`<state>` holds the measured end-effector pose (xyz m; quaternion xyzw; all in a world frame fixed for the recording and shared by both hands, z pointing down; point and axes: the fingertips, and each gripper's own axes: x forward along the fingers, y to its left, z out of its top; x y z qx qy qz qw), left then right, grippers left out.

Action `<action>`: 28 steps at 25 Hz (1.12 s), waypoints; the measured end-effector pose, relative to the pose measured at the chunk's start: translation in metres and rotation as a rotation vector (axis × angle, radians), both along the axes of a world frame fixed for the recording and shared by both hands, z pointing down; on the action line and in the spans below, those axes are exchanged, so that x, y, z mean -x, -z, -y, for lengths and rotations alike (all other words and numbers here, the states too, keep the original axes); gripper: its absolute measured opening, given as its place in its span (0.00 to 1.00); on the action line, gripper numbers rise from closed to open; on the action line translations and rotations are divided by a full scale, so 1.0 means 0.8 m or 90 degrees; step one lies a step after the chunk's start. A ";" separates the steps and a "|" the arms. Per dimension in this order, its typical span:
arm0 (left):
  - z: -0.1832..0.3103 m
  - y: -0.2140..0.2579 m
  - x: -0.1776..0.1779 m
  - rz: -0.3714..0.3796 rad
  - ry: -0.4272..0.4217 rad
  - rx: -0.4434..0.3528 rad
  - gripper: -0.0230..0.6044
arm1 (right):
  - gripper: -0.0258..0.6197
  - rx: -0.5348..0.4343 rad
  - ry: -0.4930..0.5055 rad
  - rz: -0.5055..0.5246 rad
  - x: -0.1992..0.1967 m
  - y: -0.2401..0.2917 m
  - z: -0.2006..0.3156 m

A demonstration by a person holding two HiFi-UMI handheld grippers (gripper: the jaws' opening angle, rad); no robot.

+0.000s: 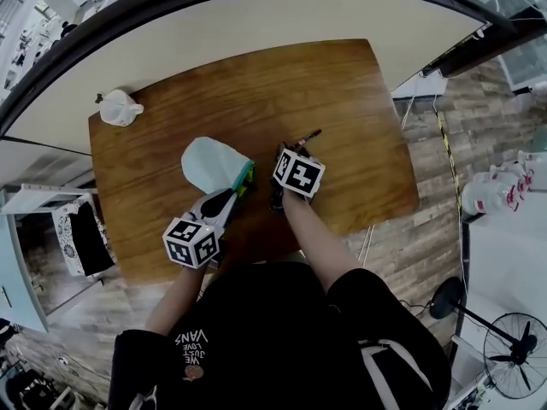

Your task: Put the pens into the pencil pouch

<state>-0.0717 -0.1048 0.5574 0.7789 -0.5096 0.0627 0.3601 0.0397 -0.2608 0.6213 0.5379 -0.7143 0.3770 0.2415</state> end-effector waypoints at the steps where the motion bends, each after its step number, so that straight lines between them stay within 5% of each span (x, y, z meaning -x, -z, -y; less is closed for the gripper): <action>1: -0.002 0.000 0.002 -0.001 0.000 0.001 0.10 | 0.34 0.003 0.003 -0.014 0.000 -0.003 -0.001; 3: -0.004 0.000 0.006 -0.004 -0.001 -0.001 0.10 | 0.34 0.002 0.002 -0.043 -0.003 -0.006 -0.002; 7: -0.005 0.001 0.015 -0.008 -0.009 -0.006 0.10 | 0.17 0.005 0.008 -0.069 -0.016 -0.010 -0.004; 16: -0.009 0.000 0.019 -0.009 -0.065 -0.006 0.10 | 0.14 -0.019 0.088 -0.088 -0.030 0.005 -0.048; 28: -0.024 -0.001 0.016 -0.013 -0.159 -0.021 0.10 | 0.14 -0.034 0.179 -0.039 -0.012 0.047 -0.199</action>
